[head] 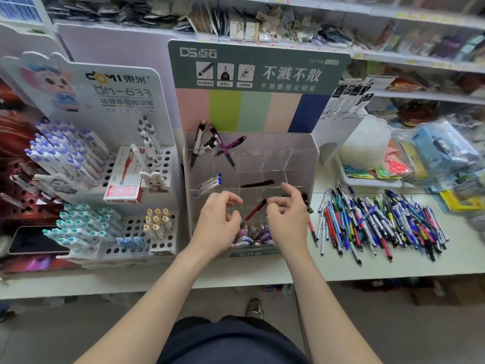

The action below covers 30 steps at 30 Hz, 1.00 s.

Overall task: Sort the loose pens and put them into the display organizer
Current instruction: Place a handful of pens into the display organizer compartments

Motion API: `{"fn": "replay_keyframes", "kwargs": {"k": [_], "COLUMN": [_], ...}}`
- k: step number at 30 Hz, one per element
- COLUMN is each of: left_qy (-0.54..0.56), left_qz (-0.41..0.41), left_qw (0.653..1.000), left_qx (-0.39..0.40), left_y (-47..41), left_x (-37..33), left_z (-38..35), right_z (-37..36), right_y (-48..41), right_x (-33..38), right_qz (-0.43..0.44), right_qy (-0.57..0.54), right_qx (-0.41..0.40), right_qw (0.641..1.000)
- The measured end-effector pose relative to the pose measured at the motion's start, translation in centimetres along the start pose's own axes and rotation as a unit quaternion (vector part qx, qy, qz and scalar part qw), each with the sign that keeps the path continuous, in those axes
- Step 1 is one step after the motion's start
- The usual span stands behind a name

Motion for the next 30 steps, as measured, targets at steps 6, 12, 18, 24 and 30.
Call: {"fn": "replay_keyframes", "kwargs": {"k": [6,12,18,24,30], "left_qy": [-0.014,-0.036,-0.057,-0.141,-0.237], "left_qz": [0.009,0.013,0.025,0.075,0.176], "left_qw": [0.999,0.99,0.975,0.935,0.915], "left_qx": [0.048,0.137,0.213,0.316,0.274], "left_y": [0.7,1.3,1.0,-0.9,-3.8], "left_x": [0.5,-1.8,-6.4,-6.8,-2.9], "left_z": [-3.4,-8.6,-17.7,-29.4,-35.7], "right_z": [2.3,8.1,14.8,20.0,21.6], "right_y": [2.6,0.3,-5.5,-9.7,-10.8], "right_x": [-4.4,-8.9,-15.3,-23.6,-27.9], "right_qz": [-0.043,-0.102,-0.149,-0.18,-0.16], "right_qy": [-0.006,-0.028,0.116,0.245,0.375], "right_qx": [0.011,-0.055,0.017,0.033,0.06], "right_qw": [0.999,0.993,0.982,0.952,0.911]}}
Point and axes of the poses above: each hand's wrist, its own y-axis away from the middle knuckle, its own z-axis out of the back of the hand, x = y × z, the point moved 6 cm from there along -y, towards the middle knuckle
